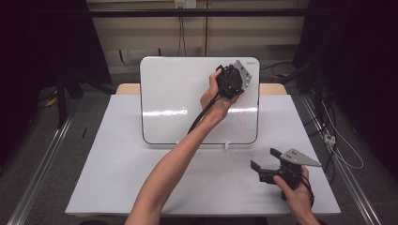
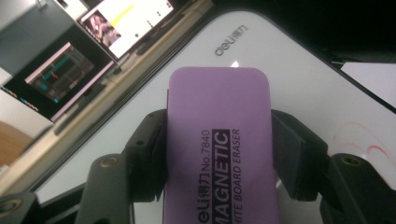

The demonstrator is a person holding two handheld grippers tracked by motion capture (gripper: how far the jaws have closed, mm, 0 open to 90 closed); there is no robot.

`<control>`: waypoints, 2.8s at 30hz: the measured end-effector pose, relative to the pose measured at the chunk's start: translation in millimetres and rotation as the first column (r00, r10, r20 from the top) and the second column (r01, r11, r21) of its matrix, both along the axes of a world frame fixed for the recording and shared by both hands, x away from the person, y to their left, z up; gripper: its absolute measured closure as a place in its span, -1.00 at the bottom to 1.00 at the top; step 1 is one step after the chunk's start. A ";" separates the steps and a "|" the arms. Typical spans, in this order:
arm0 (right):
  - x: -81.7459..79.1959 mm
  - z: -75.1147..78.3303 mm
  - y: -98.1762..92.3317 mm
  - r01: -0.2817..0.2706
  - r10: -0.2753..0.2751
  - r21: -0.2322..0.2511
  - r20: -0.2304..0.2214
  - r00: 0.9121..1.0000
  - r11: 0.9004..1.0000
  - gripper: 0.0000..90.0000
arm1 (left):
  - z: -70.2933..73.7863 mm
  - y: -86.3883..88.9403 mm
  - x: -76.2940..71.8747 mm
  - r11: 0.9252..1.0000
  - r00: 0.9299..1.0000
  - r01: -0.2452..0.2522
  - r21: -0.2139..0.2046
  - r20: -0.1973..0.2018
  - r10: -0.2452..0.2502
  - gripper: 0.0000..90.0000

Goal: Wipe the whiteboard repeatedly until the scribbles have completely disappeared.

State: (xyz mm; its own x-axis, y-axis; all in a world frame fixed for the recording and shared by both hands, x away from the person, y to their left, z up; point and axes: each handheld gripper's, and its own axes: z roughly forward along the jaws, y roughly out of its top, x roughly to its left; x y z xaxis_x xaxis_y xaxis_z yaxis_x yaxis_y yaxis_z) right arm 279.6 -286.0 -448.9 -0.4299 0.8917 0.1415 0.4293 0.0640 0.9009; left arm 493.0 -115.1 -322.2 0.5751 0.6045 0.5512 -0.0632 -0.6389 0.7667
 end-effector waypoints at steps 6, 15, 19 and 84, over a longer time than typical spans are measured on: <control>-0.6 0.3 0.4 -0.005 0.005 0.000 0.002 1.000 1.000 -0.85 | -28.0 -10.8 -25.0 0.997 0.998 0.059 0.040 0.005 -0.059 -0.08; -1.5 1.3 1.1 -0.010 0.010 -0.003 0.008 1.000 1.000 -0.85 | -15.6 -1.4 -12.1 0.999 0.999 0.049 0.002 -0.011 -0.049 -0.08; -0.3 -1.1 0.5 -0.011 0.011 -0.003 -0.003 1.000 1.000 -0.85 | 2.3 8.9 6.4 0.999 1.000 0.002 -0.044 -0.001 -0.003 -0.08; 0.9 -2.2 0.9 -0.019 0.019 -0.005 -0.007 1.000 1.000 -0.85 | -29.5 -14.7 -23.0 0.989 0.990 0.120 0.091 0.058 -0.126 -0.08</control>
